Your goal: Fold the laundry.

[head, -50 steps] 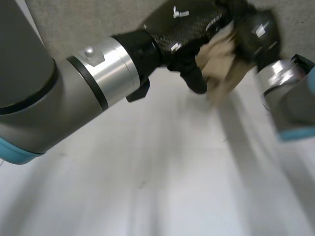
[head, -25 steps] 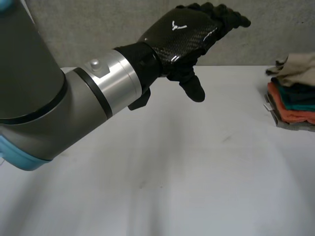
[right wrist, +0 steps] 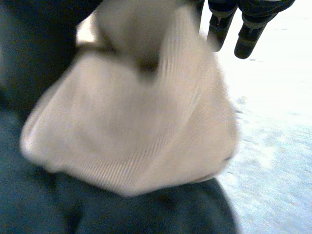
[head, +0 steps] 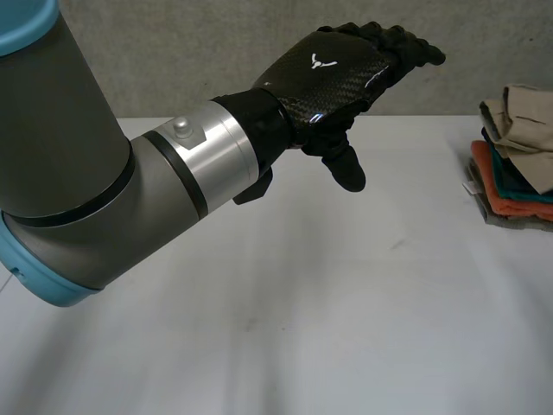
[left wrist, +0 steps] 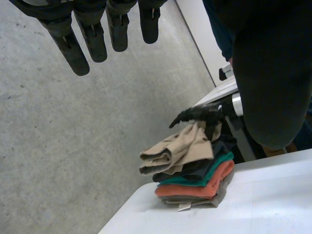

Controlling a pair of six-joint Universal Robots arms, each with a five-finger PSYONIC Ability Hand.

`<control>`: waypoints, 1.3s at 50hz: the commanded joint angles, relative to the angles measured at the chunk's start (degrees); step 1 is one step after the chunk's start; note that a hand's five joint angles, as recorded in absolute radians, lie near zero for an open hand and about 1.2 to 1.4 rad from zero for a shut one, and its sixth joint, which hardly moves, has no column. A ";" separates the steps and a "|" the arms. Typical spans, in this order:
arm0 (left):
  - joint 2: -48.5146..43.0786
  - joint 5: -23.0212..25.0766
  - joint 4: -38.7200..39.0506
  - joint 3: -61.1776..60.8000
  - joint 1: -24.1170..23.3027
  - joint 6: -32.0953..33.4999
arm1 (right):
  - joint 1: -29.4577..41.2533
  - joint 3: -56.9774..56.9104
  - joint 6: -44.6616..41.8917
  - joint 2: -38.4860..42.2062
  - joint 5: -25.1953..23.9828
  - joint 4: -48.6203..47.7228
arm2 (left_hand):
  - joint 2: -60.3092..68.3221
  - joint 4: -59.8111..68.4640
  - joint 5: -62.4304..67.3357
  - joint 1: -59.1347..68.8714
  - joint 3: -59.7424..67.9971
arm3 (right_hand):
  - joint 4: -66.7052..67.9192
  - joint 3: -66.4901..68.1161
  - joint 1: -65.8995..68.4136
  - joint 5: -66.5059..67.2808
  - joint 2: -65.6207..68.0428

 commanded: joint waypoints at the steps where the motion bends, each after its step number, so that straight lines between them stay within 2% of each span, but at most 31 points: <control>1: 0.76 -0.04 -0.01 -0.02 -0.48 -0.05 | -4.50 9.19 -6.06 -14.30 7.04 6.30 | -1.07 -0.76 -1.80 1.34 -1.24 | -2.62 -2.16 -2.85 -4.36 -2.27; 7: 1.38 -0.04 -0.01 -0.11 -0.57 -0.13 | -9.50 10.87 -11.34 -20.37 10.73 14.55 | -1.24 -0.93 -1.97 1.17 -1.41 | -2.62 -2.16 -2.85 -4.36 -2.27; 10: 1.47 -0.13 0.07 0.15 -0.57 -0.13 | -12.41 9.47 -15.99 -23.63 15.64 19.83 | -1.41 -1.09 -2.14 1.00 -1.58 | -2.62 -2.16 -2.85 -4.36 -2.27; 11: 1.47 -0.13 0.16 0.24 -0.57 -0.13 | -12.93 8.07 -18.96 -24.68 18.96 20.36 | -1.24 -0.93 -1.97 1.17 -1.41 | -2.62 -2.16 -2.85 -4.36 -2.27; 14: 2.08 -1.01 0.78 1.38 -0.22 -0.57 | -12.59 6.65 -22.23 -26.09 25.04 18.79 | -1.24 -0.93 -1.97 1.17 -1.41 | -2.62 -2.16 -2.85 -4.36 -2.27; 15: 2.60 -2.66 1.56 2.60 -0.04 -1.62 | -11.80 6.48 -22.94 -27.23 28.02 15.65 | -1.24 -0.93 -1.97 1.17 -1.41 | -2.62 -2.16 -2.85 -4.36 -2.27; 17: 2.96 -5.22 2.53 4.28 0.14 -2.94 | -9.44 6.56 -22.42 -29.42 29.71 11.34 | -1.24 -0.93 -1.97 1.17 -1.41 | -2.62 -2.16 -2.85 -4.36 -2.27; 19: 3.22 -9.85 3.67 6.29 0.40 -4.78 | -3.75 7.96 -20.94 -33.28 29.89 5.03 | -1.24 -0.93 -1.97 1.17 -1.41 | -2.62 -2.16 -2.85 -4.36 -2.27; 22: 3.40 -15.06 4.38 7.97 1.19 -5.50 | 1.02 10.77 -19.52 -36.80 29.81 -0.53 | -1.74 -1.43 -2.47 0.67 -1.92 | -2.62 -2.16 -2.85 -4.36 -2.27; 23: 3.57 -18.21 4.47 8.85 2.24 -5.41 | 3.91 12.96 -18.74 -38.73 29.81 -3.86 | -1.74 -1.43 -2.47 0.67 -1.92 | -2.62 -2.16 -2.85 -4.36 -2.27; 26: 4.54 -22.27 4.03 9.82 4.96 -4.80 | 7.70 16.57 -17.76 -41.99 29.54 -7.84 | -1.57 -1.26 -2.30 0.83 -1.75 | -2.62 -2.16 -2.85 -4.36 -2.27; 27: 5.59 -24.37 3.60 9.91 8.19 -3.92 | 11.11 18.76 -17.33 -43.57 29.02 -9.50 | -1.07 -0.76 -1.80 1.33 -1.25 | -2.62 -2.16 -2.85 -4.36 -2.27; 30: 6.12 -27.46 1.40 9.30 13.74 -0.68 | 16.92 21.50 -16.97 -44.64 27.26 -10.75 | -0.90 -0.59 -1.63 1.51 -1.08 | -2.62 -2.16 -2.85 -4.36 -2.27; 31: 5.95 -29.38 -0.78 8.77 16.89 2.47 | 21.03 23.33 -17.23 -44.90 25.43 -10.31 | -1.23 -0.92 -1.96 1.17 -1.41 | -2.62 -2.16 -2.85 -4.36 -2.27; 34: 5.16 -31.42 -3.26 7.45 20.52 8.20 | 27.30 26.15 -17.76 -45.08 22.78 -8.91 | -1.57 -1.26 -2.30 0.83 -1.75 | -2.62 -2.16 -2.85 -4.36 -2.27; 35: 4.03 -32.03 -3.96 5.88 22.79 11.96 | 30.80 27.82 -18.02 -44.82 21.47 -6.81 | -1.96 -1.65 -2.69 0.45 -2.13 | -2.62 -2.16 -2.85 -4.36 -2.27; 38: 1.39 -32.21 -4.06 3.24 24.92 18.04 | 35.12 29.32 -18.99 -44.29 20.84 -2.24 | -1.96 -1.65 -2.69 0.45 -2.13 | -2.62 -2.16 -2.85 -4.36 -2.27; 39: -0.62 -32.30 -3.88 1.40 26.57 21.97 | 37.57 30.02 -19.95 -43.77 20.93 0.65 | -1.96 -1.65 -2.69 0.45 -2.13 | -2.62 -2.16 -2.85 -4.36 -2.27; 41: -2.83 -32.39 -3.71 -0.37 29.13 25.16 | 39.87 30.47 -21.09 -42.36 21.02 3.48 | -1.96 -1.65 -2.69 0.45 -2.13 | -2.62 -2.16 -2.85 -4.36 -2.27; 43: -6.59 -32.21 -2.57 -2.21 34.12 29.02 | 43.38 30.82 -23.02 -39.39 21.71 6.98 | -1.96 -1.65 -2.69 0.45 -2.13 | -2.62 -2.16 -2.85 -4.36 -2.27; 47: -15.81 -31.86 0.68 -2.48 39.14 32.11 | 48.04 31.43 -25.31 -36.04 23.38 9.64 | -1.75 -1.44 -2.48 0.66 -1.92 | -2.62 -2.16 -2.85 -4.36 -2.27; 55: -27.70 -32.04 6.84 0.68 42.05 33.26 | 51.13 33.72 -27.34 -34.53 29.10 7.36 | -1.96 -1.65 -2.69 0.45 -2.13 | -2.62 -2.16 -2.85 -4.36 -2.27; 65: -28.51 -28.79 7.63 -1.34 42.32 33.09 | 50.34 38.55 -26.29 -34.00 29.72 0.25 | -1.96 -1.65 -2.69 0.45 -2.13 | -2.62 -2.16 -2.85 -4.36 -2.27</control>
